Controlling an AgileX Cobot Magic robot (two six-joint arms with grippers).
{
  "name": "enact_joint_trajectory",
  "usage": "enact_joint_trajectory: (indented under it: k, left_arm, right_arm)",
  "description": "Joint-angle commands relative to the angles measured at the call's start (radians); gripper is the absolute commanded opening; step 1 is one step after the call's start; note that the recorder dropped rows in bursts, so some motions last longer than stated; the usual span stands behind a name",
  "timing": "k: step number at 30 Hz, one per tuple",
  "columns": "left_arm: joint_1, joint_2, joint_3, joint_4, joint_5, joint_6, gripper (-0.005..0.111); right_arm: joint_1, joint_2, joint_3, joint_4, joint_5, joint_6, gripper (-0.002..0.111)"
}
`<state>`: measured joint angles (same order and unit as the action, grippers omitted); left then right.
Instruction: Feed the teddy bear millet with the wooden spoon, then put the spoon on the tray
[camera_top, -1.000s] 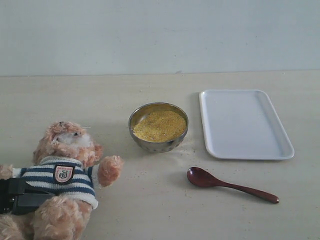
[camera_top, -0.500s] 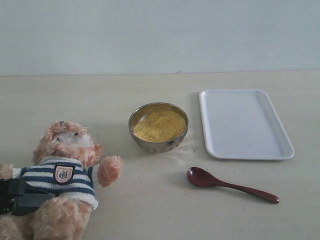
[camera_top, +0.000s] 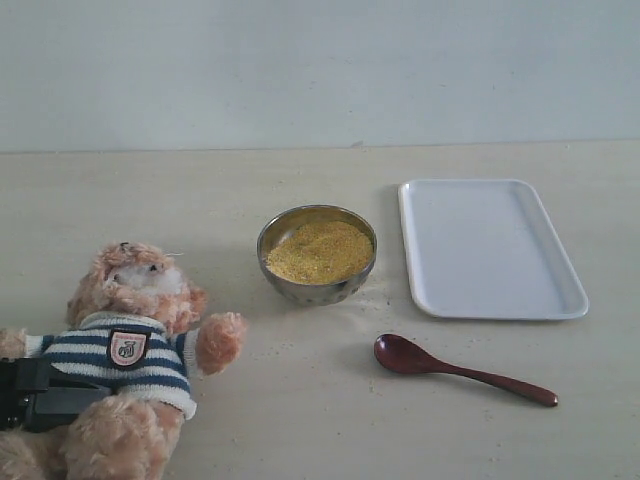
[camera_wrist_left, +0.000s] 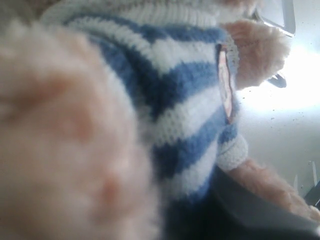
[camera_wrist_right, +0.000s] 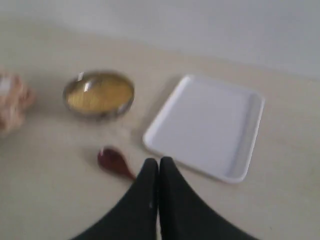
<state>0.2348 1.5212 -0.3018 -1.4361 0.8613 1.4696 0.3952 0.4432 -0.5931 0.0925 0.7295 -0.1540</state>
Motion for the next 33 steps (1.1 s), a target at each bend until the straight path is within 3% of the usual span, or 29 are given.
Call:
enact_joint_trajectory:
  k: [1, 3, 5, 10, 12, 21, 28, 33]
  left_arm:
    - [0.001, -0.001, 0.001, -0.008, 0.025, 0.011, 0.007]
    - [0.001, -0.001, 0.001, -0.008, 0.025, 0.011, 0.007]
    - [0.001, -0.001, 0.001, -0.008, 0.025, 0.011, 0.007]
    - [0.001, -0.001, 0.001, -0.008, 0.025, 0.011, 0.007]
    - [0.001, -0.001, 0.001, -0.008, 0.025, 0.011, 0.007]
    - [0.001, -0.001, 0.001, -0.008, 0.025, 0.011, 0.007]
    - [0.001, -0.001, 0.001, -0.008, 0.025, 0.011, 0.007]
    - [0.001, -0.001, 0.001, -0.008, 0.025, 0.011, 0.007]
  right_arm:
    - [0.095, 0.265, -0.106, -0.032, 0.175, -0.207, 0.000]
    - [0.116, 0.375, -0.125, -0.064, 0.171, -0.214, 0.001]
    - [0.116, 0.470, -0.135, -0.080, 0.158, -0.227, 0.009]
    - [0.116, 0.669, -0.134, -0.080, 0.014, -0.246, 0.052]
    - [0.116, 0.731, -0.140, -0.080, -0.012, -0.247, 0.061]
    - [0.116, 0.948, -0.140, -0.111, -0.036, -0.328, 0.060]
    - [0.116, 0.965, -0.140, -0.131, -0.092, -0.500, 0.060]
    - [0.114, 0.965, -0.140, -0.131, -0.136, -0.509, 0.060]
